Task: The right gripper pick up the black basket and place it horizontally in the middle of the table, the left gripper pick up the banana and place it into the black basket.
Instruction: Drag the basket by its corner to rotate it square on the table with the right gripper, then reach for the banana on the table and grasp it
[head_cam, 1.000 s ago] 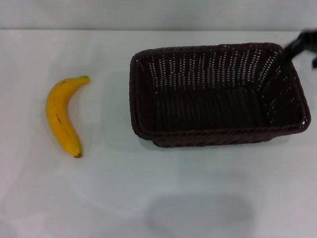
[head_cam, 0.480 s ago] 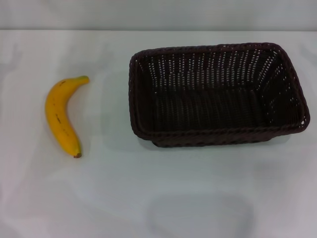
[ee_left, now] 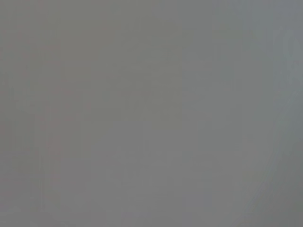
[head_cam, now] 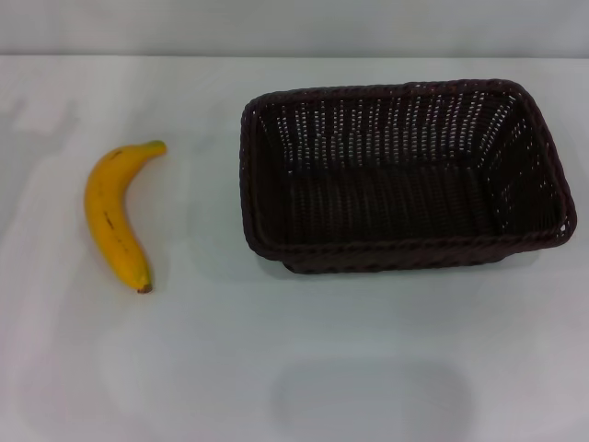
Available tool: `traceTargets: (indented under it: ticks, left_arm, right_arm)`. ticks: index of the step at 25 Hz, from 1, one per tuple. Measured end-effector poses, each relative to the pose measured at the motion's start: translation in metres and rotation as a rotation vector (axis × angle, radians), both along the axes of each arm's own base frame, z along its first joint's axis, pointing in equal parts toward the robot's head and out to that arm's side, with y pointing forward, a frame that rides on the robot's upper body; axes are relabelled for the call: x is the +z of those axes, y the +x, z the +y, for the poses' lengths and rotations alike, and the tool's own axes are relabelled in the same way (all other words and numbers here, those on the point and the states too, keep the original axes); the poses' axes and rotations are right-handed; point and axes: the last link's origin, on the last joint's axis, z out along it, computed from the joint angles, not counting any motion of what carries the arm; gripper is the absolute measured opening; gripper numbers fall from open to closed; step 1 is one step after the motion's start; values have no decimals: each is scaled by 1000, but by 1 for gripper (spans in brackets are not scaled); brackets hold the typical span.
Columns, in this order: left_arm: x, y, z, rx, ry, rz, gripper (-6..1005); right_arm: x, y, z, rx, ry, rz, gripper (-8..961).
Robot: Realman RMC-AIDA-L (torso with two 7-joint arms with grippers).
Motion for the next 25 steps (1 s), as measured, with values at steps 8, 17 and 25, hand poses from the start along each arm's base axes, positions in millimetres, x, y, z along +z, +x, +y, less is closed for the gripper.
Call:
traceTargets:
  ticks: [8,17,25]
  left_arm:
    - [21,22,-9,112,-425,-85,871]
    - [50,51,0,362,-859,-42,860]
    - [44,54,24,624,-1044,152,850]
  right_arm:
    - [-19,20,-19,11,106,-128,708]
    - [-40,30,-23,-12,125,-221,707]
    - [-49,33,-24,-21,119,-229,700]
